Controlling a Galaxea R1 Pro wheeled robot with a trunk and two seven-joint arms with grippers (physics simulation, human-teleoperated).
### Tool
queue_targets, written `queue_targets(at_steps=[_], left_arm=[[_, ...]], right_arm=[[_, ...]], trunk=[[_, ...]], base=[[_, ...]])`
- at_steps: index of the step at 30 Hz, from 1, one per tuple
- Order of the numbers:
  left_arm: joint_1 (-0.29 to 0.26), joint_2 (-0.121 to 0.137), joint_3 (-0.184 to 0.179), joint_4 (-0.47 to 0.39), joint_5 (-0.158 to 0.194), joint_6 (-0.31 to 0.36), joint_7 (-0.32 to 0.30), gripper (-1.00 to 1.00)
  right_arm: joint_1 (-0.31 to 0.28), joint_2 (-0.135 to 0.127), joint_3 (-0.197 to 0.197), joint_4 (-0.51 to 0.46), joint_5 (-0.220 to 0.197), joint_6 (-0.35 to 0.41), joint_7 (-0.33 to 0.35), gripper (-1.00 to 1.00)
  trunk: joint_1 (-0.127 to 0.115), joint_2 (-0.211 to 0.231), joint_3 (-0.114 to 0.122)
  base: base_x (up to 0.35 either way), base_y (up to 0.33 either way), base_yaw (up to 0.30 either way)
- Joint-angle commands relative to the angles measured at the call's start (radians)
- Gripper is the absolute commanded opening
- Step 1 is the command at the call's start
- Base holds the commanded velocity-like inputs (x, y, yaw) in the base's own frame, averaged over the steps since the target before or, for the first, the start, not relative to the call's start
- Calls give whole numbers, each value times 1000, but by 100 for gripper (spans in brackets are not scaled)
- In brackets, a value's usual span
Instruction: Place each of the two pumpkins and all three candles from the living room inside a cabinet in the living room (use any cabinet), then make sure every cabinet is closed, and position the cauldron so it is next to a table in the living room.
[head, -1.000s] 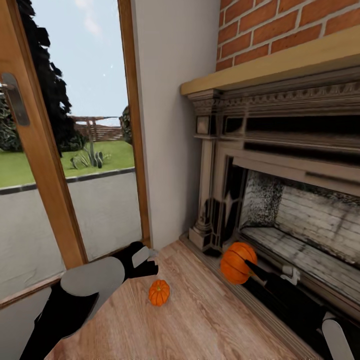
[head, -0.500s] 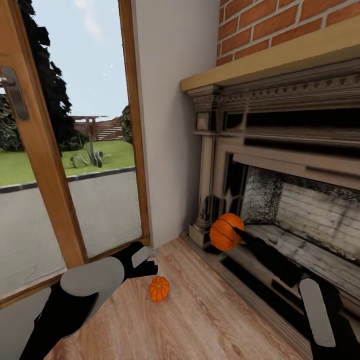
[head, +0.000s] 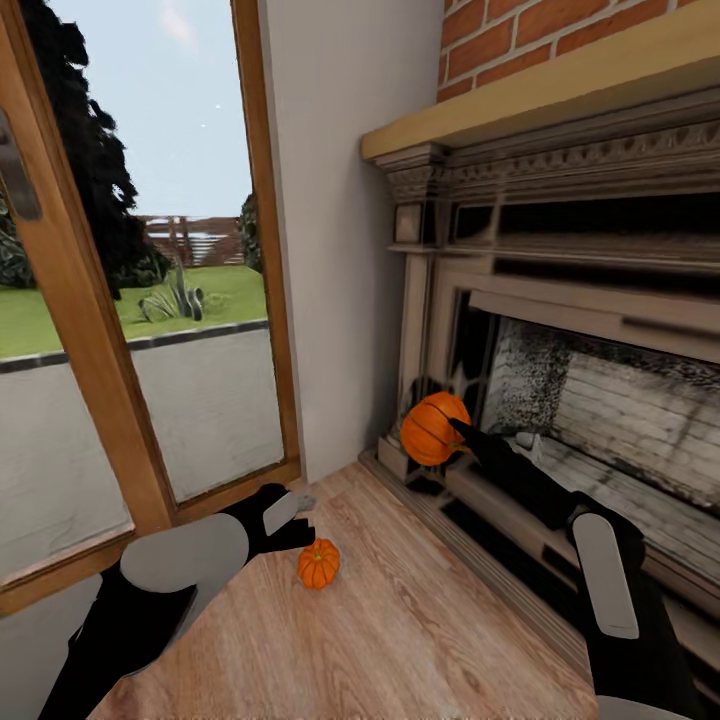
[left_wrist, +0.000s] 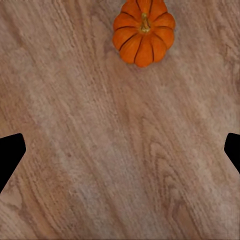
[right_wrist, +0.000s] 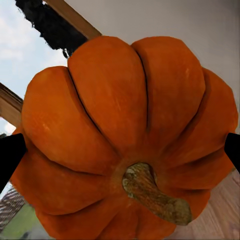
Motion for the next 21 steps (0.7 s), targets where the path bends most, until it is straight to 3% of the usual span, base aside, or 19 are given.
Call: queue_targets(at_steps=[1,7,11,15,21], left_arm=[[-1,0,-9,-2,11,-2,6,100],[-1,-2,-37,-2,11,-7,6,100],[-1,-3,-40,-2,12,-7,7,100],[-1,-3,-40,-2,12,-6,7,100],[-1,-4,-42,-3,12,-6,8,100]], right_arm=[[1,-5,-3,0,2,9,29,-100],[33,-29,-4,10,2,9,167,-100],[39,-32,-10,13,2,9,196,-100],[41,-32,-77,13,0,13,203,-100],[56,-35,-125,9,0,21,237,-100]], trunk=[[0,-1,-5],[3,-2,-28],[5,-3,-44],[6,-4,-59],[9,-5,-82]], base=[[0,0,0],[0,0,0],[0,0,0],[0,0,0],[0,0,0]])
